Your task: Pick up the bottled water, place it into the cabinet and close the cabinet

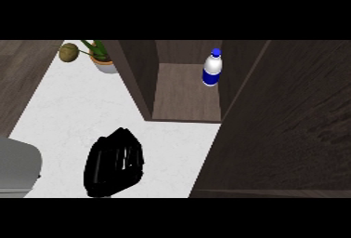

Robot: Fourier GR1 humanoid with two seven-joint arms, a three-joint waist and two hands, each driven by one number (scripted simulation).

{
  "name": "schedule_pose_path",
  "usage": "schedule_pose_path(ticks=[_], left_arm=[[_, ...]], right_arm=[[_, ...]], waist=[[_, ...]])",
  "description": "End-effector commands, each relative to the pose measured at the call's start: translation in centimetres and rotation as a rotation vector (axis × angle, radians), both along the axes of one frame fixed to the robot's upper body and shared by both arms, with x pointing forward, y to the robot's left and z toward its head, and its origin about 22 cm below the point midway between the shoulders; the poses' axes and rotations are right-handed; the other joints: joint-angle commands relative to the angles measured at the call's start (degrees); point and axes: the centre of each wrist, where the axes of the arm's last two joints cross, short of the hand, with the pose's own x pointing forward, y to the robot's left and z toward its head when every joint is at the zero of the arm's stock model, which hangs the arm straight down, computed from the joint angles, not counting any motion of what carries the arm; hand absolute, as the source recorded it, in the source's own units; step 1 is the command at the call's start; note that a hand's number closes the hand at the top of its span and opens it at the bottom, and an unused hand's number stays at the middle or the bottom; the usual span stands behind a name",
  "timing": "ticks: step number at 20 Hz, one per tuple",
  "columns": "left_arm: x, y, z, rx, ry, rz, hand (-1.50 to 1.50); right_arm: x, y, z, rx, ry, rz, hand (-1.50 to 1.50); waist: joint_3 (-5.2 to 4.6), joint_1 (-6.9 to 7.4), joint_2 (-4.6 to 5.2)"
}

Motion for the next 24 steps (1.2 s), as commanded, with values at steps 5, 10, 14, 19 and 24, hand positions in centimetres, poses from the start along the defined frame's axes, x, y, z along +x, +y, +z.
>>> schedule_pose_path(ticks=[5,10,14,19,24], left_arm=[[-6.5,4.1,1.9,0.0,-0.023,0.038,1.5],[-9.3,6.8,2.8,0.014,-0.016,0.04,1.5],[-11.9,8.1,3.3,0.011,-0.029,0.075,1.5],[-13.7,10.6,5.2,0.004,-0.029,0.088,1.5],[-15.4,12.3,4.6,0.008,-0.039,0.134,1.5]], right_arm=[[-2.3,0.9,2.9,0.028,0.026,0.228,1.5],[-1.0,1.9,3.9,0.013,0.0,0.215,1.5],[-0.1,4.0,4.0,0.039,-0.017,0.202,1.5],[2.7,7.7,5.1,0.055,-0.029,0.161,1.5],[6.3,10.2,6.1,0.085,0.022,0.113,1.5]], waist=[[-0.12,-0.6,0.13],[-0.24,-0.3,0.26],[-0.31,0.04,-0.03],[-0.18,-0.19,0.29],[-0.08,-0.52,0.48]])
